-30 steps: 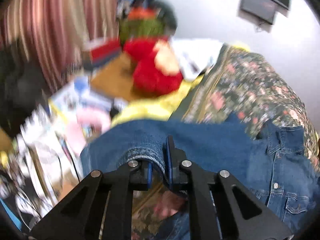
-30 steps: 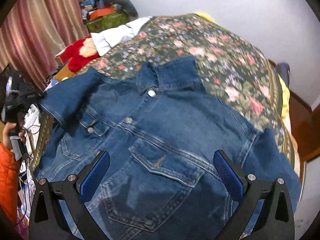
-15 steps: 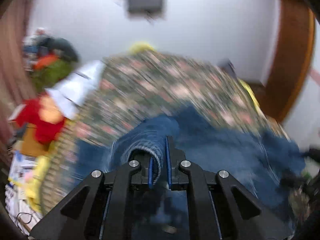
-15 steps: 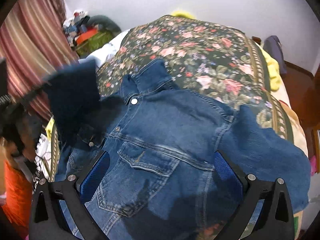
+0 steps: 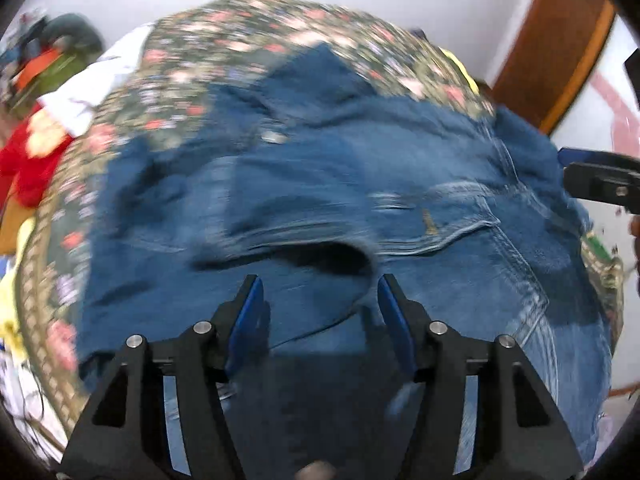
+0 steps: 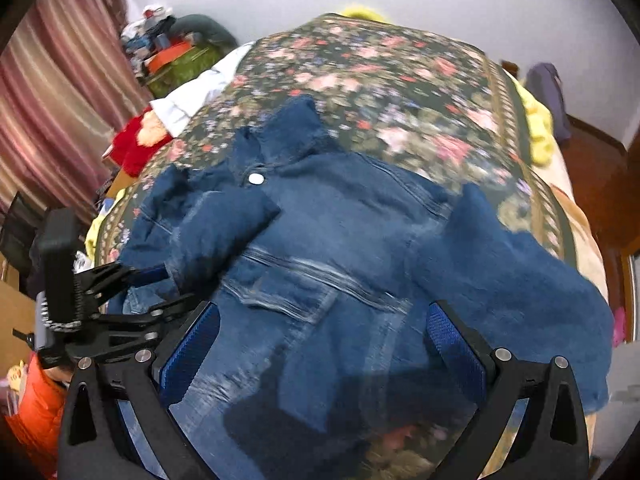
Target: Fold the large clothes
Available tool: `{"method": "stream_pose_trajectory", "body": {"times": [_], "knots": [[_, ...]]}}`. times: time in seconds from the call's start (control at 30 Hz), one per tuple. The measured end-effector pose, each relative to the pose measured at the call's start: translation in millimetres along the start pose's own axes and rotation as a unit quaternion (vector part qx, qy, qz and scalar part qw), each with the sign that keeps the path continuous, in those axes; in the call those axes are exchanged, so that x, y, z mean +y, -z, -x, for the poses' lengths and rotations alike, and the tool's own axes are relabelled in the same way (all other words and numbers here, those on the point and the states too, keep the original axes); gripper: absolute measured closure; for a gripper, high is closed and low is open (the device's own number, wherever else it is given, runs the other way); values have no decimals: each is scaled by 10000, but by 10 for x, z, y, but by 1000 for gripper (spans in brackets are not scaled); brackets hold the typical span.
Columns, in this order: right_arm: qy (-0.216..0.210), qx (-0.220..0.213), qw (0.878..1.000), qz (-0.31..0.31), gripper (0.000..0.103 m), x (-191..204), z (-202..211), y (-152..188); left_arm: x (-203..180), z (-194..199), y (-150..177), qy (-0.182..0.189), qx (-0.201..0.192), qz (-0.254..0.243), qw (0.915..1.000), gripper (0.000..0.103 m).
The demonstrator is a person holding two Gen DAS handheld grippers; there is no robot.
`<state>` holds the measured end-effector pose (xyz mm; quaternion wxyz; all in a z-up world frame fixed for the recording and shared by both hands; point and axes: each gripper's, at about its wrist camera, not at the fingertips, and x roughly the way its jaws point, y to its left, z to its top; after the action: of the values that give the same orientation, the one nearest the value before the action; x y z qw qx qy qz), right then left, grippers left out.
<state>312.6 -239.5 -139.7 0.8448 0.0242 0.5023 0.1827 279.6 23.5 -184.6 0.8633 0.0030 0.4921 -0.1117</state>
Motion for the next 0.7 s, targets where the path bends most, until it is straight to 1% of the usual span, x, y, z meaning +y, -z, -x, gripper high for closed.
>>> {"method": "stream_pose_trajectory", "body": {"times": [0.07, 0.13, 0.17, 0.2, 0.27, 0.3, 0.37, 0.47, 0.53, 0.6, 0.7], "knots": [[-81, -7, 9997, 224, 0, 213, -70, -105, 214, 144, 58, -227, -173, 207, 9994, 36], [-147, 39, 9987, 488, 0, 478, -186, -217, 556, 318, 136, -622, -394, 488, 9961, 33], [-182, 90, 9980, 591, 0, 598, -253, -259, 658, 351, 161, -771, -435, 569, 9944, 33], [-220, 148, 9973, 691, 0, 709, -321, -290, 838, 385, 191, -1011, -451, 681, 9915, 33], [-272, 329, 9945, 953, 0, 998, -515, -360, 1087, 391, 239, -1301, -427, 834, 9871, 33], [-287, 457, 9918, 1155, 0, 1174, -652, -400, 1223, 392, 277, -1381, -416, 908, 9854, 33], [-256, 607, 9875, 1434, 0, 1416, -836, -445, 1415, 337, 310, -1421, -367, 1046, 9836, 33], [-133, 825, 9770, 1961, 0, 1799, -1141, -501, 1661, 209, 371, -1271, -267, 1233, 9838, 33], [-48, 961, 9679, 2321, 0, 2016, -1364, -531, 1710, 71, 396, -1217, -194, 1246, 9845, 33], [91, 1089, 9605, 2560, 0, 2150, -1565, -535, 1741, -76, 429, -1194, -80, 1227, 9852, 33], [477, 1371, 9462, 2892, 0, 2281, -1974, -492, 1757, -235, 456, -1120, -52, 1259, 9857, 31]]}}
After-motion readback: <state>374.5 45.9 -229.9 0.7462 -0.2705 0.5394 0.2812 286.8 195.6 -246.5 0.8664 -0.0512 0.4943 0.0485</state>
